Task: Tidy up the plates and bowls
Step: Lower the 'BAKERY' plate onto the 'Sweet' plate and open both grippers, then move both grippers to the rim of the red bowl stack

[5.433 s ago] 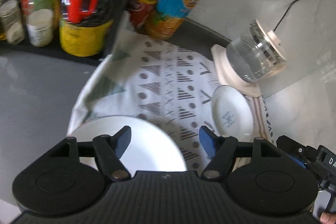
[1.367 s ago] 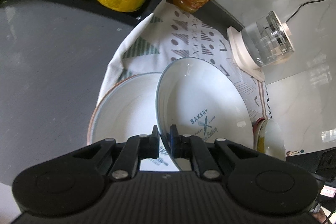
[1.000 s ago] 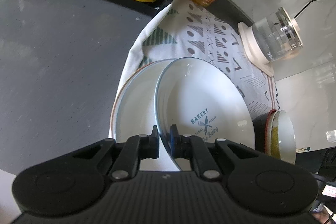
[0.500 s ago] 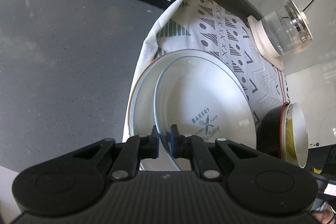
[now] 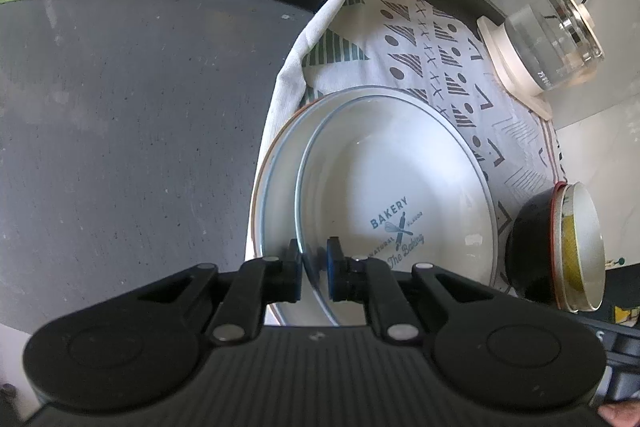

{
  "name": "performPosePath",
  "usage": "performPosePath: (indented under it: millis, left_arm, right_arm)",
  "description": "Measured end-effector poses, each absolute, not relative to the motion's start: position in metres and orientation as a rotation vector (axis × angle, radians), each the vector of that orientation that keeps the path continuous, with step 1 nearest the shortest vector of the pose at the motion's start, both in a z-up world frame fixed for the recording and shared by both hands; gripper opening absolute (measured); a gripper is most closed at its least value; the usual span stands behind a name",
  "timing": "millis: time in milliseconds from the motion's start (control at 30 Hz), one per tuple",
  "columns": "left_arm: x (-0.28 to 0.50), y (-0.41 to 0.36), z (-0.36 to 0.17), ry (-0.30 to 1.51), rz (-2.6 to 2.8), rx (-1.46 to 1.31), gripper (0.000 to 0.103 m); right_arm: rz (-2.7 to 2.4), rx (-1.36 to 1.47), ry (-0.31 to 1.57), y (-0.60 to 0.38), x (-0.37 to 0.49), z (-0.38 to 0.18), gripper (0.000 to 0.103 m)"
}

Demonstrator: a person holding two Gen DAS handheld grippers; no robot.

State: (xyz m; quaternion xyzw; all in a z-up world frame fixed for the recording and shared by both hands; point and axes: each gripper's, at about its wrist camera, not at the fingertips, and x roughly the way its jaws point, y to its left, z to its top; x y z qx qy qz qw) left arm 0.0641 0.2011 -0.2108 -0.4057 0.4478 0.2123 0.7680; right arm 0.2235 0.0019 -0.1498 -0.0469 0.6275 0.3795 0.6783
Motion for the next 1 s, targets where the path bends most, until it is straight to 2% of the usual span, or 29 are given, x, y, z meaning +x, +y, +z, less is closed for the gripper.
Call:
performPosePath:
  millis: [400,467,567,800,867,933,1000]
  left_arm:
    - [0.081,0.194,-0.203,1.080,0.452,-0.780,0.011]
    - [0.081,0.195,-0.196,1.086,0.459,-0.758,0.017]
    - [0.079,0.196,-0.180,1.056,0.459,-0.733,0.031]
    - [0.090,0.191,-0.144,0.981,0.397,-0.721,0.051]
    - [0.099,0.186,-0.136,0.962,0.374,-0.713,0.061]
    - [0.107,0.180,-0.129,0.943,0.350,-0.700,0.067]
    - [0.116,0.173,-0.123,0.927,0.316,-0.694,0.072]
  right_arm:
    - [0.853,-0.054,1.373,-0.018,0.227,-0.131,0.028]
    - [0.853,-0.034,1.365,-0.021,0.229,-0.127,0.030]
    - [0.861,-0.018,1.332,-0.024,0.231,-0.118,0.040]
    - [0.860,0.018,1.241,-0.037,0.242,-0.091,0.061]
    - [0.849,0.025,1.214,-0.042,0.246,-0.084,0.068]
    - [0.834,0.037,1.191,-0.049,0.250,-0.077,0.079]
    - [0.817,0.051,1.165,-0.056,0.254,-0.071,0.087]
